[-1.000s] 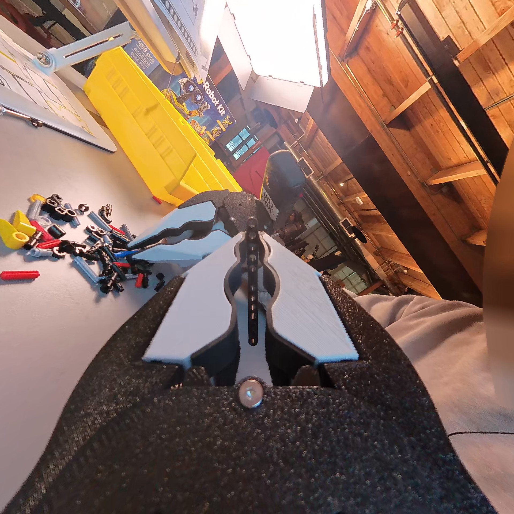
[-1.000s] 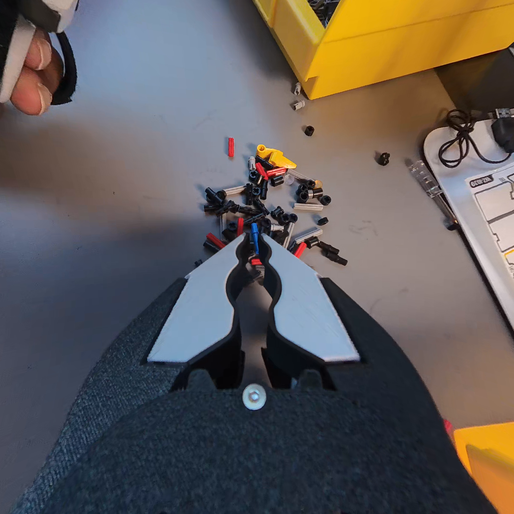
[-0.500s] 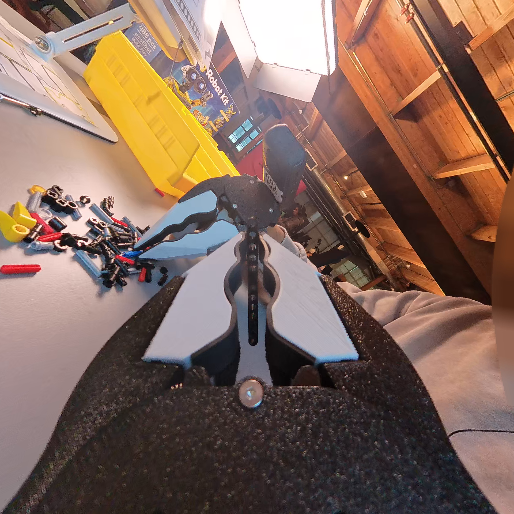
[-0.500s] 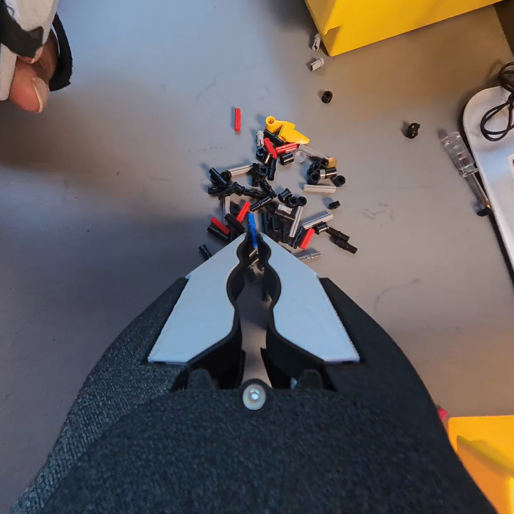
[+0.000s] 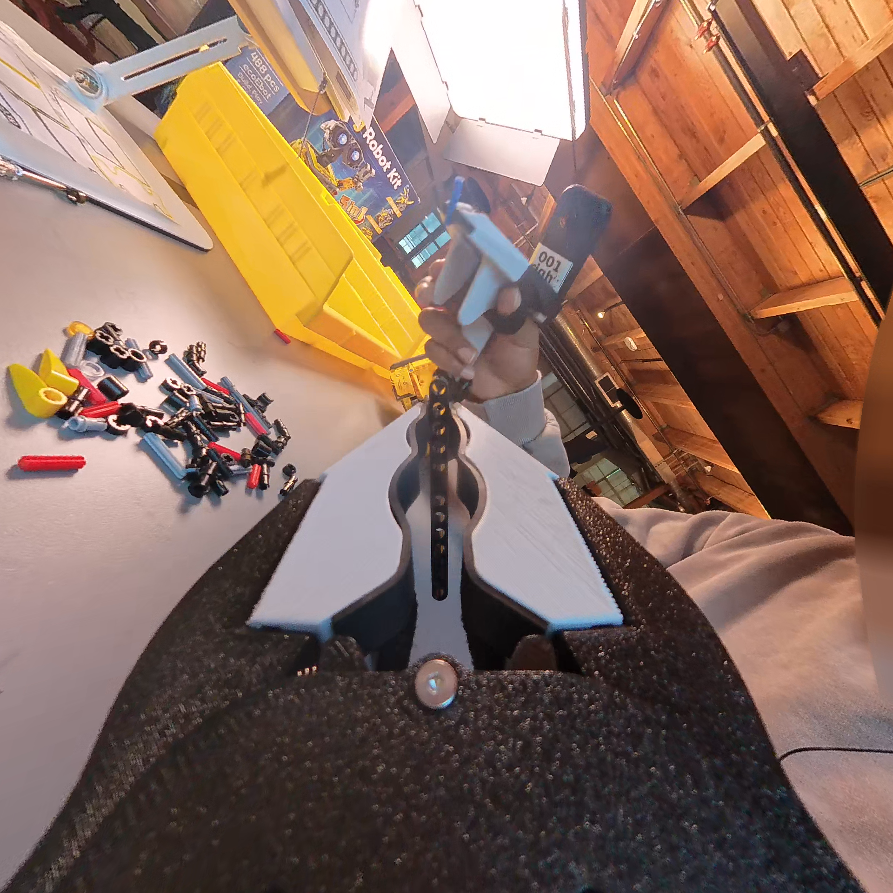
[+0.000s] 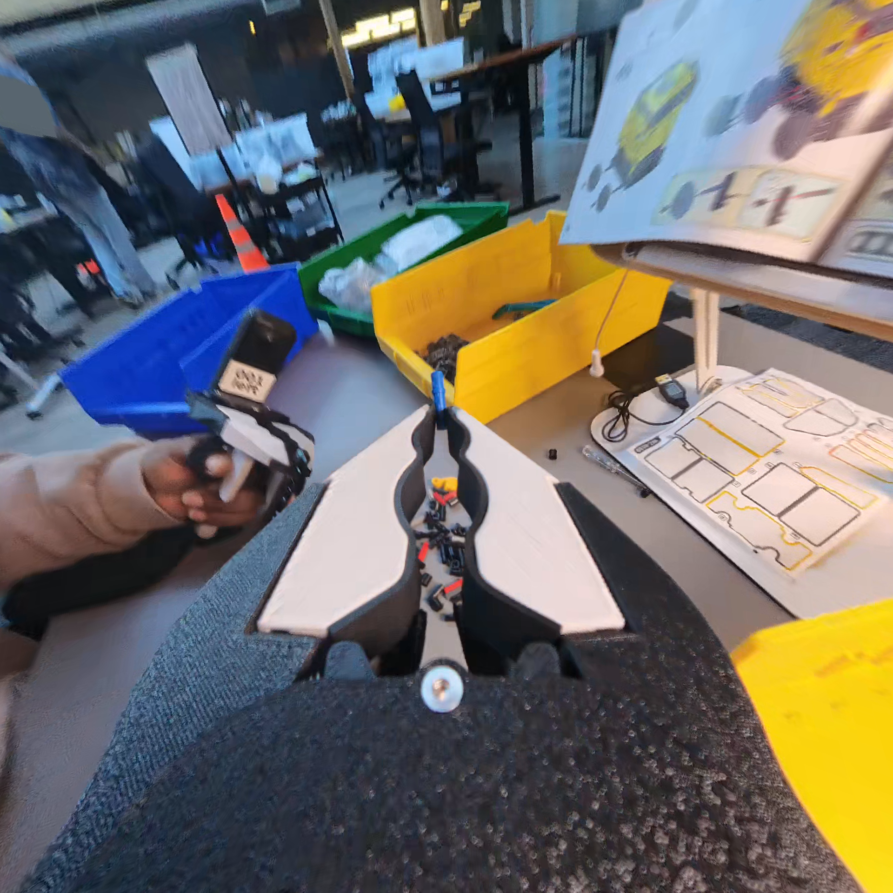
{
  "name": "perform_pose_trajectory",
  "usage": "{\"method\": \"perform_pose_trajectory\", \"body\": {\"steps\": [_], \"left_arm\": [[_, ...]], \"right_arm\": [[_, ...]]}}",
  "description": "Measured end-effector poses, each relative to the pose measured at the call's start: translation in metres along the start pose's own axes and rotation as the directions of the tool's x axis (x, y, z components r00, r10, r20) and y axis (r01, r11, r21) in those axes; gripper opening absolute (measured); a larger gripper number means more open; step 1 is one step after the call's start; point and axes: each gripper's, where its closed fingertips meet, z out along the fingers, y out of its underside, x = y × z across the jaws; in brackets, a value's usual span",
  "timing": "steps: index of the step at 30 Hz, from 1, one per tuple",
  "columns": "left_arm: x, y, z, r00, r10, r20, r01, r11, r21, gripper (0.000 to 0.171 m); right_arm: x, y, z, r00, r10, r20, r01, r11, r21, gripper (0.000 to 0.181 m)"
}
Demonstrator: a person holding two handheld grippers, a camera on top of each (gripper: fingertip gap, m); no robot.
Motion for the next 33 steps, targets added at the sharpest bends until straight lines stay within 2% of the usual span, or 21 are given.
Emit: {"method": "perform_pose_trajectory", "body": {"steps": [5,6,8,10,12,13,15,16,18,21,23,26,28,30,33], "left_arm": [[0.0,0.002,0.001,1.0,0.003,0.002,-0.003,1.0,-0.009,0.006],[0.0,0.002,0.001,1.0,0.002,0.003,-0.002,1.0,-0.009,0.006],[-0.001,0.002,0.001,1.0,-0.001,0.003,0.001,1.0,-0.008,0.006],[-0.001,0.002,0.001,1.0,-0.003,0.005,0.003,1.0,-0.008,0.006],[-0.002,0.003,0.002,1.0,-0.004,0.007,0.004,1.0,-0.013,0.006],[-0.003,0.004,0.003,1.0,-0.004,0.009,0.004,1.0,-0.018,0.006],[-0.004,0.007,0.004,1.0,-0.005,0.011,0.006,1.0,-0.03,0.006],[-0.004,0.008,0.005,1.0,-0.006,0.011,0.006,0.999,-0.033,0.006],[-0.003,0.008,0.005,1.0,-0.005,0.009,0.005,0.999,-0.033,0.006],[-0.003,0.008,0.004,1.0,-0.002,0.005,0.002,0.999,-0.032,0.006],[-0.002,0.009,0.005,1.0,0.0,0.003,0.0,0.999,-0.037,0.006],[0.001,0.01,0.006,1.0,0.01,-0.015,-0.011,0.999,-0.041,0.007],[0.006,0.009,0.007,0.999,0.028,-0.044,-0.03,0.999,-0.033,0.006],[0.013,0.008,0.007,0.996,0.051,-0.075,-0.053,0.998,-0.024,0.006],[0.025,0.006,0.006,0.989,0.087,-0.123,-0.088,0.996,-0.001,0.006]], "right_arm": [[0.025,-0.034,-0.047,0.976,0.216,0.033,-0.218,0.958,0.184,0.003],[0.033,-0.037,-0.055,0.968,0.249,0.016,-0.247,0.947,0.208,0.003],[0.058,-0.036,-0.071,0.956,0.271,-0.112,-0.242,0.945,0.221,0.002],[0.095,-0.025,-0.09,0.909,0.187,-0.373,-0.146,0.98,0.135,0.002],[0.137,-0.013,-0.12,0.754,0.021,-0.656,-0.044,0.999,-0.018,0.003],[0.15,-0.01,-0.131,0.688,-0.026,-0.725,-0.034,0.997,-0.069,0.002],[0.166,-0.003,-0.142,0.611,-0.05,-0.79,-0.058,0.992,-0.108,0.003],[0.171,0.001,-0.144,0.593,-0.059,-0.803,-0.072,0.99,-0.125,0.005],[0.177,0.003,-0.148,0.559,-0.097,-0.824,-0.068,0.984,-0.162,0.021],[0.177,-0.005,-0.154,0.521,-0.129,-0.844,-0.02,0.986,-0.163,0.029],[0.17,-0.011,-0.149,0.557,-0.127,-0.821,0.016,0.99,-0.142,0.031],[0.132,-0.03,-0.124,0.713,-0.142,-0.686,0.126,0.989,-0.075,0.029],[0.087,-0.042,-0.097,0.842,-0.171,-0.511,0.184,0.983,-0.025,0.028],[0.033,-0.043,-0.07,0.935,-0.192,-0.299,0.199,0.98,-0.008,0.027],[-0.047,-0.009,-0.032,0.987,-0.158,0.032,0.159,0.984,-0.073,0.028]]}}
